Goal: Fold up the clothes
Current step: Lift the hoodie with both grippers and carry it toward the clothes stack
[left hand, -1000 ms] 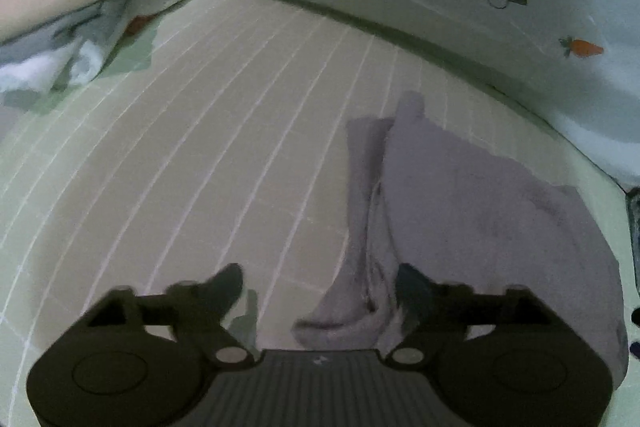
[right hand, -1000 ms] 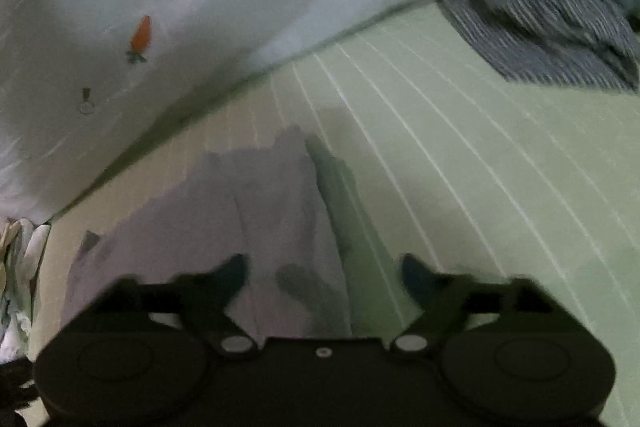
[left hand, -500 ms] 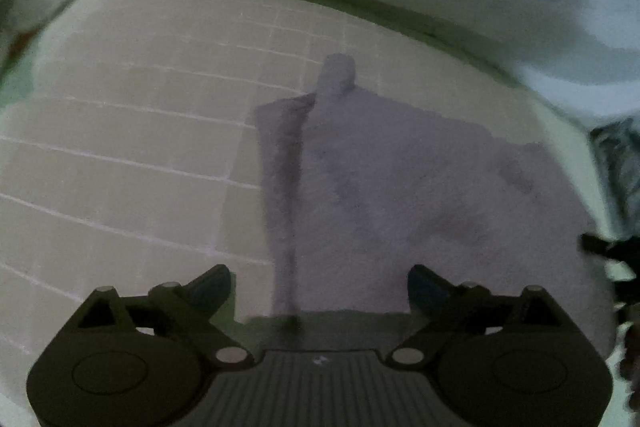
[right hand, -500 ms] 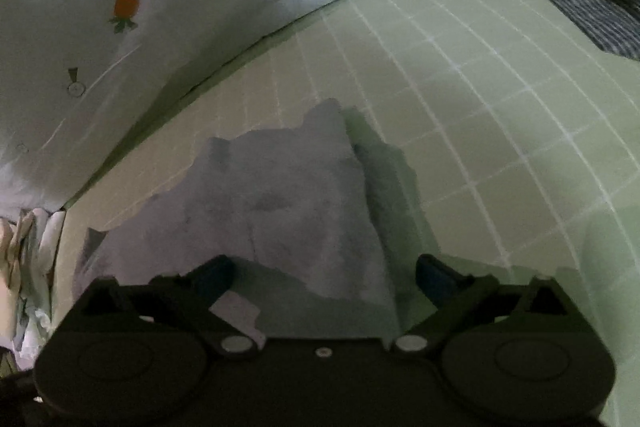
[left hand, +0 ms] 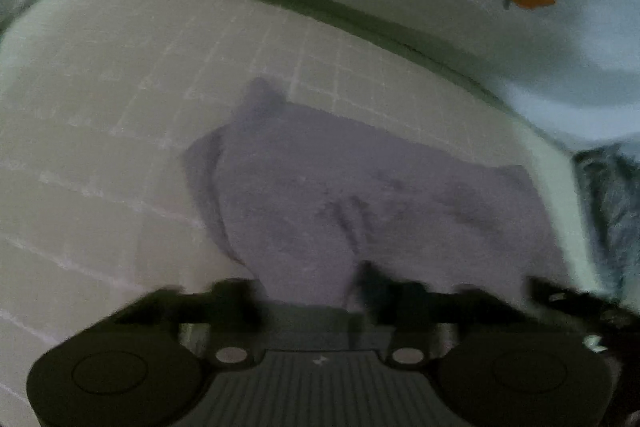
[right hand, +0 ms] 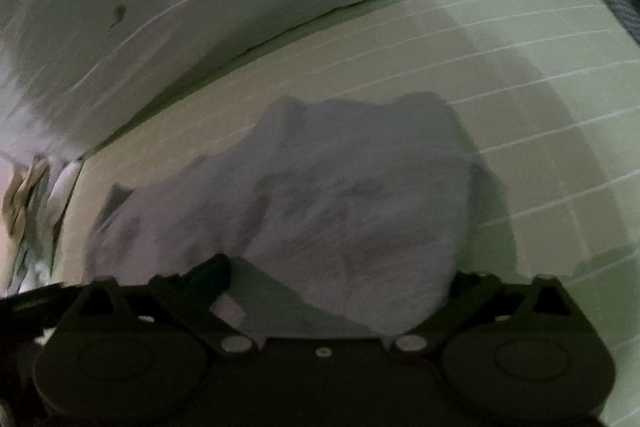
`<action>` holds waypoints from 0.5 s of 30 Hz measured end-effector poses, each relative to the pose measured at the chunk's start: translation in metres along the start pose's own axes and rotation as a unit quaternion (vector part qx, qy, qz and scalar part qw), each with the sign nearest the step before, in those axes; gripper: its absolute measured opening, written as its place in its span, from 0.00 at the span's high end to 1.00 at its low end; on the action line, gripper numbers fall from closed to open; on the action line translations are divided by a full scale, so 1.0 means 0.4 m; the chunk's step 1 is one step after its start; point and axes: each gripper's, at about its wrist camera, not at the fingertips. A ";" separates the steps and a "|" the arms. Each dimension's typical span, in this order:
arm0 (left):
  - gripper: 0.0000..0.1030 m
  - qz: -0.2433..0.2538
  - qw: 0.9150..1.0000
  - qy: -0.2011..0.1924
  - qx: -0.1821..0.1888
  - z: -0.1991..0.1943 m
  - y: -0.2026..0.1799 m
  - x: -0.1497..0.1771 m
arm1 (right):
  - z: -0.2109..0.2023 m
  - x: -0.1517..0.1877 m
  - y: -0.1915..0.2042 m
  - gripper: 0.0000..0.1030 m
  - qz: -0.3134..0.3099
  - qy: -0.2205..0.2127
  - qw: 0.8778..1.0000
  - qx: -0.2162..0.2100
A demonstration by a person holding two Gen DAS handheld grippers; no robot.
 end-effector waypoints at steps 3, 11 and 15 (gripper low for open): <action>0.67 -0.022 0.999 -0.006 0.024 -0.037 0.002 0.030 | -0.030 0.018 0.012 0.61 0.003 -0.007 1.000 -0.021; 0.69 -0.001 0.998 -0.065 0.019 -0.218 -0.039 0.152 | -0.186 0.095 0.052 0.68 -0.014 -0.064 0.995 -0.069; 0.70 -0.016 0.996 -0.089 0.006 -0.288 -0.047 0.194 | -0.237 0.119 0.080 0.68 -0.030 -0.072 0.993 -0.092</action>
Point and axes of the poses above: each gripper's, at about its wrist camera, not at the fingertips, and z roughly the way its jaws point, y to its left, x to its underside, and after that the axes turned 6 degrees about y, right-handed
